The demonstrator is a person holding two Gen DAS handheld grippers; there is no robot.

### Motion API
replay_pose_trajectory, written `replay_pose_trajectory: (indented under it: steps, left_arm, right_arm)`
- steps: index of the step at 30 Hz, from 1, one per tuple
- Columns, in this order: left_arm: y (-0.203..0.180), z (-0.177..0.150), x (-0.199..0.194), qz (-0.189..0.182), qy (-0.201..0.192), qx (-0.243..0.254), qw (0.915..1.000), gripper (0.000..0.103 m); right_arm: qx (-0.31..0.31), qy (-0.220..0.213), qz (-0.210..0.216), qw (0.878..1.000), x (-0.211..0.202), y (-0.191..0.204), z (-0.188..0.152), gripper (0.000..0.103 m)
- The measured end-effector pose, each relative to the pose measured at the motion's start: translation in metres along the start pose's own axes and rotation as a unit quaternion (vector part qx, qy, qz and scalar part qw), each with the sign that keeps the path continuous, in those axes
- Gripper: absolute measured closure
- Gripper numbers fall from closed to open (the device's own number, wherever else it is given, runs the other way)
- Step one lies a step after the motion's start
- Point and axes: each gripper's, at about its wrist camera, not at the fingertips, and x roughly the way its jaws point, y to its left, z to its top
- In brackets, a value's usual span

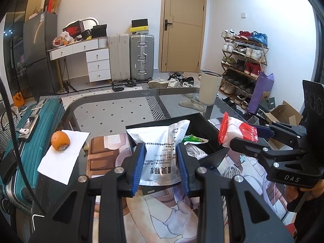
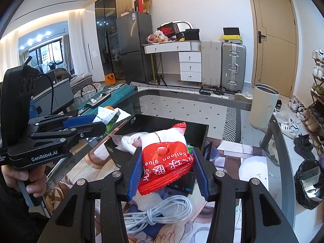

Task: Organize soft objects
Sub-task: 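Carry the red packet and white sachet over the black box, then drop the red packet into the box with the right tool while the left tool releases the sachet inside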

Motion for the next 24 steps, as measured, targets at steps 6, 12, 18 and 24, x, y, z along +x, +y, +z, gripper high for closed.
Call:
replay_pose_trajectory:
  steps: [6,12,18,24]
  left_arm:
    - [-0.002,0.004,0.016,-0.001,0.01,0.002,0.9999,0.073]
    - [-0.004,0.01,0.033,0.0,0.017,0.005,0.9998,0.073]
    - [-0.006,0.015,0.05,-0.002,0.028,0.008,0.9996,0.073]
    - [-0.006,0.016,0.065,-0.003,0.039,0.008,0.9992,0.073]
  right_arm:
    - [-0.005,0.008,0.001,1.0,0.014,-0.004,0.005,0.055]
    - [-0.009,0.019,0.006,1.0,0.029,-0.007,0.006,0.055]
    - [-0.014,0.031,0.006,0.999,0.048,-0.008,0.012,0.055]
    - [-0.019,0.044,0.0,0.999,0.063,-0.014,0.014,0.055]
